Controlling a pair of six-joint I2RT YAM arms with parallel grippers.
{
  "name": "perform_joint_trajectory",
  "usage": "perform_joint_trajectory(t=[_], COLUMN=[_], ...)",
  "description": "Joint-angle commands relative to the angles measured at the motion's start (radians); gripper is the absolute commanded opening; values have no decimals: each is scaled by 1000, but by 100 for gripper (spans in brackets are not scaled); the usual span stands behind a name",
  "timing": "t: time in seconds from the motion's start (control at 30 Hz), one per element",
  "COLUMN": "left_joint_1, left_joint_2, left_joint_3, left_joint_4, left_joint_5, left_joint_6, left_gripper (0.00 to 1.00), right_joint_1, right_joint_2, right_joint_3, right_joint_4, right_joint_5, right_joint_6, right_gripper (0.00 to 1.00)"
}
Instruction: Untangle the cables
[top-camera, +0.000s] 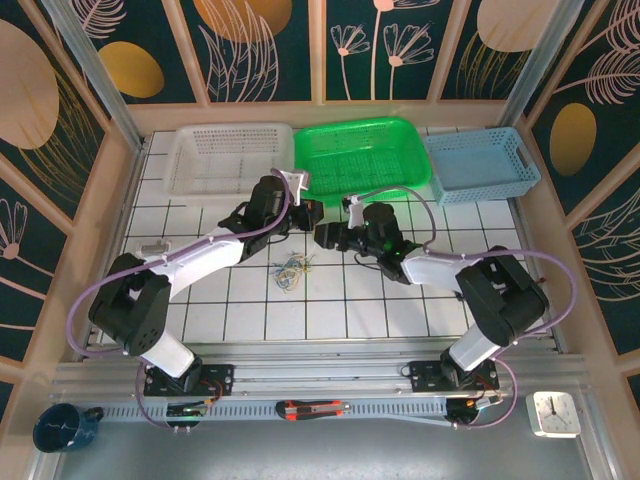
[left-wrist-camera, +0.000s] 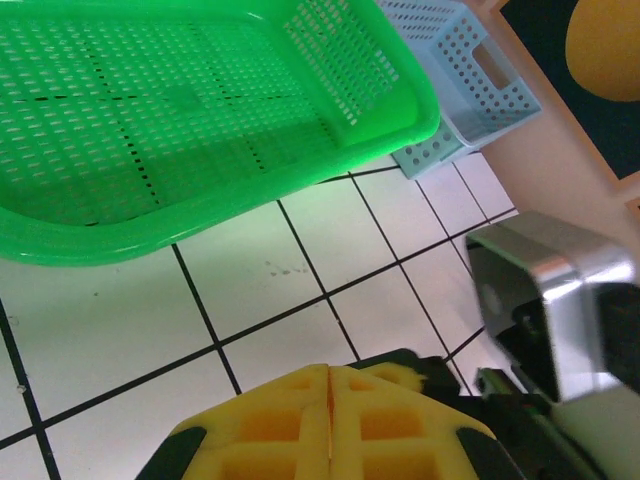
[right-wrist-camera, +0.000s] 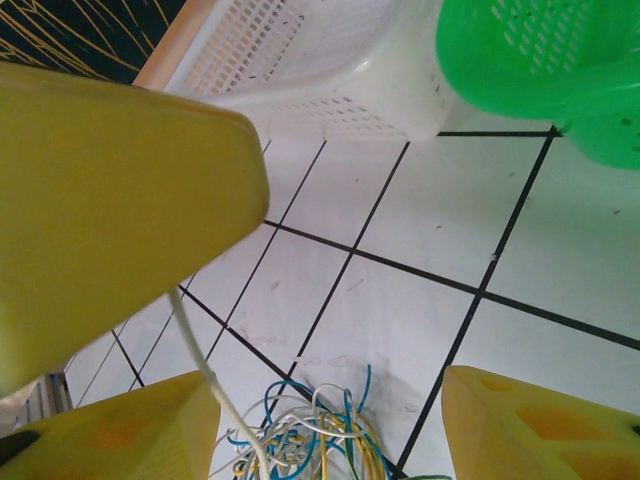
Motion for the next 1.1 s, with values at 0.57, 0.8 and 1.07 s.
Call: perform_joint_trajectory(t=[0.57,0.8,1.07], left_joint_1=[-3,-1,-4], left_joint_2=[-218,-320,-254], left_joint_3=[-230,-466,-502], left_joint_4=[180,242,247], left_joint_5=[-127,-212,-146], left_joint_6=[-63,-51,73], left_gripper=[73,88,89], right_joint_1=[-12,-20,-15], right_joint_2=[-1,-67,-109], right_joint_3=[11,59,130], right_joint_4=[53,-73,-175], right_joint_5=[46,72,68], right_joint_6=[79,49,40], right_gripper=[0,0,0])
